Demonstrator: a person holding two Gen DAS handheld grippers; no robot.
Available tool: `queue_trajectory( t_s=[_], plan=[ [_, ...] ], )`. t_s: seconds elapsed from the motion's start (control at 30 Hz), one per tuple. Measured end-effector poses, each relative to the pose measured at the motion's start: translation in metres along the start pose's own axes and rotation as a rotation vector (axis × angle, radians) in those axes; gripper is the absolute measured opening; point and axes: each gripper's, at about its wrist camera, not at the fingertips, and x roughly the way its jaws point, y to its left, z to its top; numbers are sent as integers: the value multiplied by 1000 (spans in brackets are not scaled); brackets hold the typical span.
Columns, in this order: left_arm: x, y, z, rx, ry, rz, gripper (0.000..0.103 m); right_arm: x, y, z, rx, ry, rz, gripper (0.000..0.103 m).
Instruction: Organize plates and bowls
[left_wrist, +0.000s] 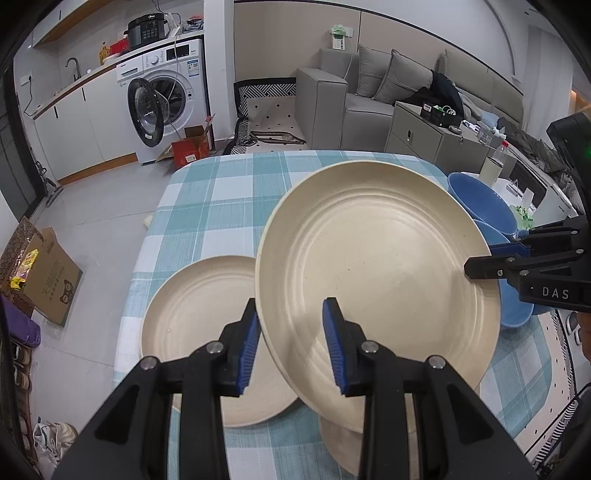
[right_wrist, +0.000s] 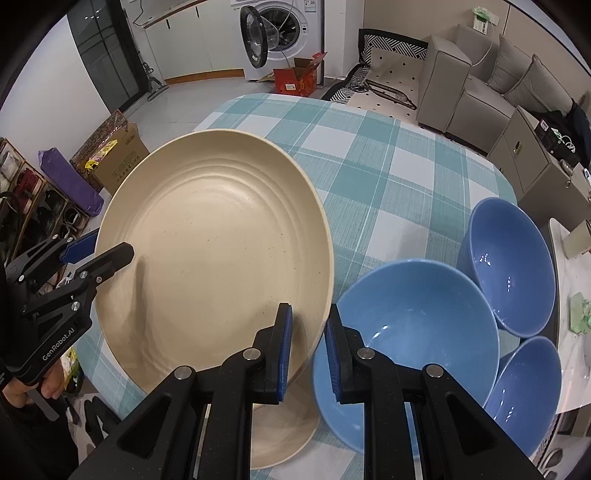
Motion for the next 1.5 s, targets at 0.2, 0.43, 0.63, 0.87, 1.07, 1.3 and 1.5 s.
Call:
queue_trajectory(
  t_s=[0.2,0.43,0.63,0.87,1.07,1.3,1.5],
  plan=[
    [-10,-2,-14,0,-12,-5,32,-4,5,-16,-11,-6,-7,18],
    [-18,-3,-29,2,-15,-14,32,-7,13,-35,-23,-10,-14,18],
    [-22,-3,-40,13,-9,-13,32,-7,19,-48,-33,-12,-12,18],
    [-24,-1,-49,7,-6,-16,32,-3,26,-60,-48,-6,-15,18],
    [-25,0,-56,8,-2,-20,32,2,29,-69,-57,5,-11,18],
    [-23,-3,-65,17,15,-22,32,8,32,-80,-68,25,-2,18],
    [-13,-8,-70,30,45,-18,32,18,30,-89,-75,50,2,18]
  ],
)
